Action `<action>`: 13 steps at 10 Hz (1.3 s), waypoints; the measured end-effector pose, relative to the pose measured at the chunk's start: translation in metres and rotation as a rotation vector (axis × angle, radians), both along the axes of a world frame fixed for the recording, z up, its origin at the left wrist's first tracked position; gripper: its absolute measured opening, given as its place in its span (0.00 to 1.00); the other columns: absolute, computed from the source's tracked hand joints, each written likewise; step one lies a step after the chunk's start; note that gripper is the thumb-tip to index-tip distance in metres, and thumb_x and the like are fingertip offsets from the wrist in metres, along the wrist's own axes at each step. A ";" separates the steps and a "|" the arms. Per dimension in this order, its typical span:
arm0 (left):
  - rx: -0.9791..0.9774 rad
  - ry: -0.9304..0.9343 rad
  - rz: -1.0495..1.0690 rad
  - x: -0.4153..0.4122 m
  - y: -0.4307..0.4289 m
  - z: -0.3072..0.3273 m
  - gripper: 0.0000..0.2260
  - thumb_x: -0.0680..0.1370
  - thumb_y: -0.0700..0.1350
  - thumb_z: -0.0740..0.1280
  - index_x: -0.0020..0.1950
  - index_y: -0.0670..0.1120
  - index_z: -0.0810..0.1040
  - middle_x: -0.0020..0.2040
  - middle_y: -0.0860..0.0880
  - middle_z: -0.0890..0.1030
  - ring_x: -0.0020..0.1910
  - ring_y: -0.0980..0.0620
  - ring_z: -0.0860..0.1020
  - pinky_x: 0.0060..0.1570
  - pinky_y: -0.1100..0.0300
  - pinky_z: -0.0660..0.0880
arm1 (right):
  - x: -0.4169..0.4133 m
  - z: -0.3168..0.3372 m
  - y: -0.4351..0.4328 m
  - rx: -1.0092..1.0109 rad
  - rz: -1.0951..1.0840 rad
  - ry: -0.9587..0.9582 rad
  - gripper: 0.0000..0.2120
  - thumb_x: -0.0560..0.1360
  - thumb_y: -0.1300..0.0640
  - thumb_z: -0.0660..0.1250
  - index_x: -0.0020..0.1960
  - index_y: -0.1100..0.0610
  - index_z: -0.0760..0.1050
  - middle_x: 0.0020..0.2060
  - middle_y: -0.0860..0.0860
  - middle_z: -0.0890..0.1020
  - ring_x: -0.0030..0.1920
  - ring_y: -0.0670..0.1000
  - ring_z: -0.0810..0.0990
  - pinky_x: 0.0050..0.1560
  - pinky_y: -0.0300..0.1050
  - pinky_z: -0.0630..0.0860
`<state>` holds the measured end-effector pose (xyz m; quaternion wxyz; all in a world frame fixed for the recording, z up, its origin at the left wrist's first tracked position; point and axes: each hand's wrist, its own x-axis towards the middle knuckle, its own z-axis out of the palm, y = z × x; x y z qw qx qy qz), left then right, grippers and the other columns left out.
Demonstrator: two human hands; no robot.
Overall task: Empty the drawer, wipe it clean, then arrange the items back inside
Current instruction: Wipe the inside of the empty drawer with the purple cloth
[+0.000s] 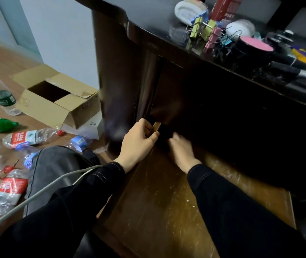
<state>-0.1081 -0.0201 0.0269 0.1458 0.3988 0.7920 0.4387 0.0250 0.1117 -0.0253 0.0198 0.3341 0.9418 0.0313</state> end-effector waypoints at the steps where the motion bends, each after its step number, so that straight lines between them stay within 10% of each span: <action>1: 0.006 -0.011 0.001 0.000 0.001 -0.001 0.10 0.76 0.54 0.69 0.51 0.52 0.72 0.48 0.53 0.78 0.46 0.50 0.76 0.45 0.54 0.72 | 0.011 -0.005 0.004 0.033 0.154 -0.060 0.19 0.79 0.66 0.65 0.69 0.57 0.76 0.71 0.59 0.71 0.70 0.62 0.72 0.64 0.53 0.73; 3: 0.011 0.011 -0.008 0.000 -0.001 0.000 0.10 0.77 0.54 0.69 0.52 0.52 0.72 0.48 0.54 0.78 0.45 0.50 0.76 0.44 0.54 0.72 | -0.012 0.011 -0.007 -0.056 -0.120 0.030 0.14 0.82 0.58 0.59 0.65 0.57 0.76 0.64 0.58 0.77 0.63 0.60 0.76 0.52 0.47 0.70; 5: -0.003 0.101 -0.033 0.001 0.001 0.001 0.11 0.78 0.53 0.67 0.54 0.50 0.71 0.51 0.52 0.78 0.48 0.48 0.77 0.45 0.55 0.69 | 0.009 0.000 -0.007 -0.044 0.103 -0.031 0.18 0.81 0.61 0.63 0.69 0.52 0.75 0.72 0.58 0.71 0.70 0.59 0.71 0.64 0.48 0.71; 8: 0.007 0.138 -0.055 0.001 0.004 -0.002 0.10 0.78 0.52 0.66 0.54 0.49 0.69 0.52 0.52 0.76 0.49 0.47 0.76 0.43 0.55 0.66 | 0.007 -0.002 -0.038 -0.183 0.023 0.149 0.20 0.81 0.55 0.61 0.73 0.50 0.70 0.66 0.53 0.74 0.62 0.58 0.76 0.56 0.53 0.77; 10: 0.005 0.139 -0.058 -0.001 0.003 -0.004 0.10 0.78 0.53 0.65 0.53 0.52 0.67 0.50 0.54 0.74 0.44 0.52 0.72 0.42 0.57 0.65 | 0.008 0.011 0.011 -0.093 -0.107 0.200 0.08 0.82 0.51 0.60 0.57 0.50 0.76 0.49 0.47 0.78 0.46 0.47 0.76 0.42 0.36 0.70; 11: 0.001 0.146 -0.062 0.000 0.002 -0.002 0.10 0.78 0.52 0.65 0.52 0.52 0.66 0.49 0.55 0.73 0.43 0.52 0.72 0.41 0.57 0.64 | 0.002 0.006 0.000 -0.114 -0.141 0.164 0.13 0.83 0.54 0.58 0.64 0.52 0.76 0.57 0.52 0.79 0.53 0.52 0.78 0.45 0.33 0.67; 12: -0.006 0.168 -0.061 0.001 0.004 -0.001 0.10 0.78 0.51 0.65 0.53 0.49 0.67 0.50 0.52 0.74 0.43 0.49 0.74 0.41 0.56 0.65 | 0.025 -0.009 -0.032 -0.081 -0.090 0.075 0.25 0.78 0.65 0.65 0.73 0.50 0.72 0.76 0.57 0.66 0.72 0.61 0.70 0.66 0.53 0.72; 13: -0.006 0.187 -0.056 0.002 0.005 -0.002 0.10 0.78 0.51 0.65 0.54 0.48 0.68 0.51 0.50 0.75 0.45 0.47 0.76 0.41 0.55 0.66 | 0.041 -0.010 -0.026 0.072 0.051 -0.013 0.29 0.75 0.67 0.69 0.72 0.48 0.73 0.73 0.58 0.68 0.70 0.64 0.71 0.63 0.55 0.76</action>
